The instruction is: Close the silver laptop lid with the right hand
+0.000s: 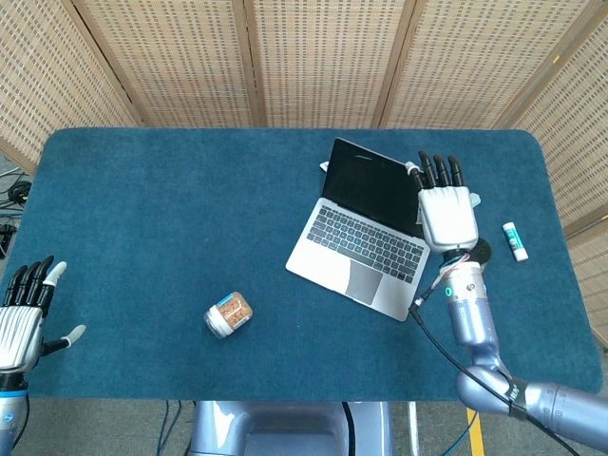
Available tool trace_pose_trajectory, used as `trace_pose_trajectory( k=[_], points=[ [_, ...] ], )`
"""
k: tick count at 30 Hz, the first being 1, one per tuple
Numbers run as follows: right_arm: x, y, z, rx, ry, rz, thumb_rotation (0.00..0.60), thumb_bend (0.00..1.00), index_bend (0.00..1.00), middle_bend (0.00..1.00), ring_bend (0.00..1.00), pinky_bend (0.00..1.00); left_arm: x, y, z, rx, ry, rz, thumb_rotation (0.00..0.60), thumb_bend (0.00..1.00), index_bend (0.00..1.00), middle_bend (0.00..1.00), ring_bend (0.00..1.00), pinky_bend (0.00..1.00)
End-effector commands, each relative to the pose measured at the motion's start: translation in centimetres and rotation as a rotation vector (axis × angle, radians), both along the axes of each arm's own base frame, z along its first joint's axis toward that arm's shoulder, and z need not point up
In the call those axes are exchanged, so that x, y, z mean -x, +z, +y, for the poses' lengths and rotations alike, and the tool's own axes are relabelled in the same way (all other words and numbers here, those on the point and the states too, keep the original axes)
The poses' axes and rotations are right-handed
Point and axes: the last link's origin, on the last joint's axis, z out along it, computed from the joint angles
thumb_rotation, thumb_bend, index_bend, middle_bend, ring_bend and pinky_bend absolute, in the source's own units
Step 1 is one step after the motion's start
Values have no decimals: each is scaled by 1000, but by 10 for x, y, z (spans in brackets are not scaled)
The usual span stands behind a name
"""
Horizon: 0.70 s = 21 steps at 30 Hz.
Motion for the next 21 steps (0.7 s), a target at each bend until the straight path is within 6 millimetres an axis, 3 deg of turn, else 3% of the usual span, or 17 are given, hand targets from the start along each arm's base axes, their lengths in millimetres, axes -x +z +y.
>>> trace_pose_trajectory(
  k=[1, 11, 21],
  points=[
    [-3, -7, -13, 5, -15, 27, 600, 1000, 140, 79, 0, 0, 0, -1, 0, 5, 0, 2, 600, 8, 0, 0, 0, 0],
    [3, -11, -35, 38, -29, 87, 600, 1000, 224, 162, 17, 48, -1, -5, 0, 17, -6, 5, 600, 8, 0, 0, 0, 0],
    [-2, -20, -53, 41, -26, 132, 600, 1000, 227, 164, 22, 54, 1, -7, 3, 27, 0, 6, 600, 8, 0, 0, 0, 0]
  ],
)
